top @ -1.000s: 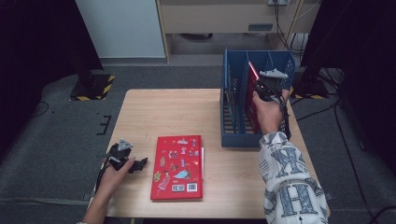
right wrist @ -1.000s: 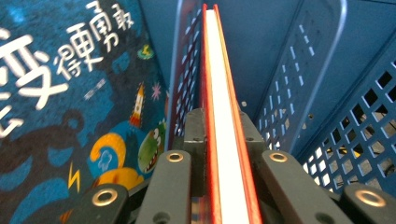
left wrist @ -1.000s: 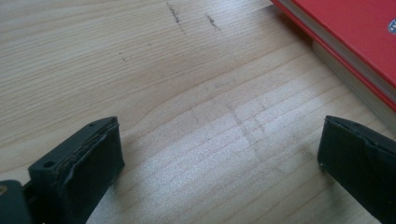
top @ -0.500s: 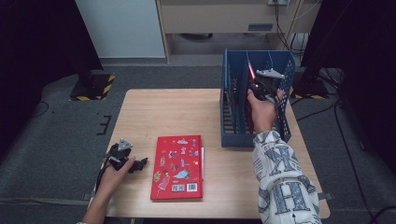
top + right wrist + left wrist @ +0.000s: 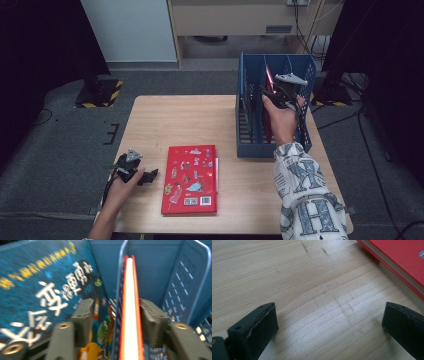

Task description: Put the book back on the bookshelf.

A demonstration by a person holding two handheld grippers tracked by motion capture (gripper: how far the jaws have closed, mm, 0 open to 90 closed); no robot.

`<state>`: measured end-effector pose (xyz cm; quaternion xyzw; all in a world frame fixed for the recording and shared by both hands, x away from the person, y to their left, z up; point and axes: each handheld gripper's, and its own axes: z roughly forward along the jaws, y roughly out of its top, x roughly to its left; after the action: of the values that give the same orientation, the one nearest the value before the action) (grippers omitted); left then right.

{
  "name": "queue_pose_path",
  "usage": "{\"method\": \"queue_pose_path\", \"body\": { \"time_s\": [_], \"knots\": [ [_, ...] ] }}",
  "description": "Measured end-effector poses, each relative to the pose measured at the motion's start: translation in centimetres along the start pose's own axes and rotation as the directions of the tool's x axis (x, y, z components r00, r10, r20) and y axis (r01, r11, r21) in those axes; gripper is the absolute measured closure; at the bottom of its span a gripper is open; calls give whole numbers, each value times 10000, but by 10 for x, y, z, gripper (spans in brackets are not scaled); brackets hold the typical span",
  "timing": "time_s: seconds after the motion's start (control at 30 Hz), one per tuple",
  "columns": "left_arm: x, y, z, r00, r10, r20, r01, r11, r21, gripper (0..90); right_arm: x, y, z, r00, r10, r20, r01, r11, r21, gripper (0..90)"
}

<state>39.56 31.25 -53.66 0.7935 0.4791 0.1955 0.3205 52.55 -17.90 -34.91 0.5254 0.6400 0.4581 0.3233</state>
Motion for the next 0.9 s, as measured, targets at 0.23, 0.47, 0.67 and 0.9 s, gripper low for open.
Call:
{"method": "queue_pose_path", "body": {
  "time_s": [0.23,0.47,0.67,0.9],
  "knots": [
    [0,0,0,10000,-12,-15,12,10000,2,0,2,1,-18,9990,-285,-354,273,9991,-324,230],
    [0,0,0,10000,-32,-35,32,10000,-12,0,-3,-6,-41,9946,-398,-957,367,9987,-343,106],
    [0,0,1,10000,-51,-44,51,10000,-16,0,-7,-20,-62,9892,-644,-1314,601,9975,-365,78],
    [0,1,1,10000,-47,-32,47,10000,-14,0,-9,-43,-80,9772,-1011,-1865,972,9948,-301,50]
  ]
}}
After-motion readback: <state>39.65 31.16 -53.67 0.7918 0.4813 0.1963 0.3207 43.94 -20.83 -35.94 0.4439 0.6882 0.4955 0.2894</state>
